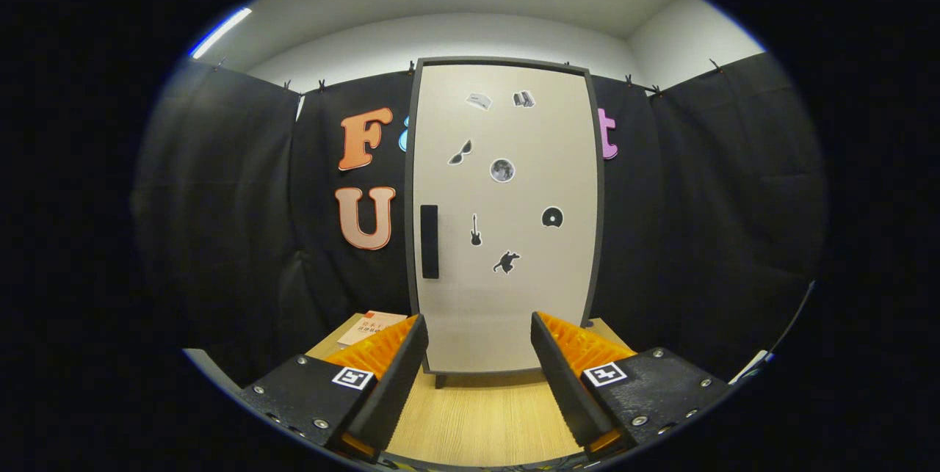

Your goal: Open the shoe cabinet door, grab the shoes and put them into the shoe cabinet, then close the shoe cabinet door.

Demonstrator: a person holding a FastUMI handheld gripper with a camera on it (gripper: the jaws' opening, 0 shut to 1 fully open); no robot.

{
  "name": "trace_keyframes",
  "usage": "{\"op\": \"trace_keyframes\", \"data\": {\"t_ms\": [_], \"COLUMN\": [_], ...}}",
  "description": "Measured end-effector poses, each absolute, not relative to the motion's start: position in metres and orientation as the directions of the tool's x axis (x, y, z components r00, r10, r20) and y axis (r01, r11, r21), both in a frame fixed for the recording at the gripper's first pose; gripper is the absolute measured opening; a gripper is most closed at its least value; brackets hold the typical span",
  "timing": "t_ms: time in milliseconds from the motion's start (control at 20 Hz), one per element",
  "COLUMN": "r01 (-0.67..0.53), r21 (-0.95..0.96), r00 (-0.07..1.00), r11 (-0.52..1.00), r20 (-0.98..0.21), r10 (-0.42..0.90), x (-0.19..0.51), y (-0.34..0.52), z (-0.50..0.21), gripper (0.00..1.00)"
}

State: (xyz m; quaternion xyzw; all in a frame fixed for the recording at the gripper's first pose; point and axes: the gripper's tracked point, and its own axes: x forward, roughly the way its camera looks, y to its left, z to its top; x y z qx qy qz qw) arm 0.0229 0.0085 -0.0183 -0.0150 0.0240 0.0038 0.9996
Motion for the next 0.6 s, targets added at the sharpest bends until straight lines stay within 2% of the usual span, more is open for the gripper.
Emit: {"op": "trace_keyframes", "data": {"t_ms": [250,600], "r01": [0.005,0.023], "r21": [-0.021,-0.018], "r00": [1.000,1.000], "r11": [1.000,1.000], "r20": [-0.030,-0.002], "r10": [-0.005,-0.023], "x": [-0.018,-0.039], "y": [-0.008,-0.023], "z": [-0.013,-0.003], "gripper": [0.89,0.91]}}
